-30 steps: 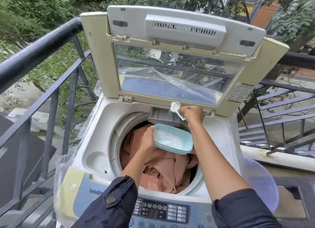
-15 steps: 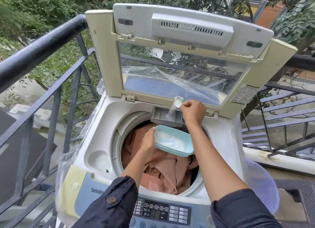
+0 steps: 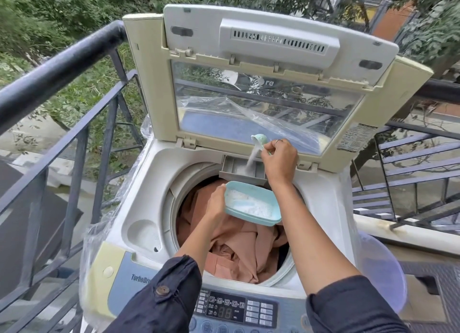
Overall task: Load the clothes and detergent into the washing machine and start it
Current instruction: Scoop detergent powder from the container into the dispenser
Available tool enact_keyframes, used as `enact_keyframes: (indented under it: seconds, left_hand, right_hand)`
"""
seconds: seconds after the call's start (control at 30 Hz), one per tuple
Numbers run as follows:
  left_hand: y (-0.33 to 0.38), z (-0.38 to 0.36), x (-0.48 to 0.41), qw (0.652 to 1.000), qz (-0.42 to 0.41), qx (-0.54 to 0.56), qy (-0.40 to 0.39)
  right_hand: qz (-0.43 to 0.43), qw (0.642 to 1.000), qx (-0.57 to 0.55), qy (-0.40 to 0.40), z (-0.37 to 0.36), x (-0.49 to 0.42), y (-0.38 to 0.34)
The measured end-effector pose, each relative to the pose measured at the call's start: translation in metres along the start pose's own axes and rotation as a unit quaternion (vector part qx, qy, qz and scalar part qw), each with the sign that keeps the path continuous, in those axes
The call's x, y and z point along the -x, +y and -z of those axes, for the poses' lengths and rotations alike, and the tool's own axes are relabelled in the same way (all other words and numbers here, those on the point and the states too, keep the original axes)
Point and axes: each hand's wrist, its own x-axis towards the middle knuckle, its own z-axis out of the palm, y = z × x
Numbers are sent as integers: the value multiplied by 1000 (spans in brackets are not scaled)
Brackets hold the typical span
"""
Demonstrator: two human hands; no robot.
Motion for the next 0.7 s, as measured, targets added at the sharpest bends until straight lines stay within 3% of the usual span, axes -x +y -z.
enact_keyframes:
  seconds: [0.17, 0.47, 0.53, 0.6, 0.7]
  left_hand:
    - [0, -1, -3, 998, -32, -54, -28]
    - [-6, 1, -5, 1000, -17, -5, -16]
    - [-7, 1, -4, 1000, -12, 6, -15]
    - [-7, 2, -3, 1000, -22, 1, -18]
    - [-8, 2, -4, 999, -39, 17, -15]
  right_hand:
    - [46, 999, -12, 24, 2, -2, -3]
    - [126, 991, 6, 44, -1, 5, 2]
    - [77, 996, -26, 44, -1, 7, 4]
    - [-38, 995, -82, 29, 2, 6, 6]
    - [-220, 958, -179, -39, 9, 3, 12]
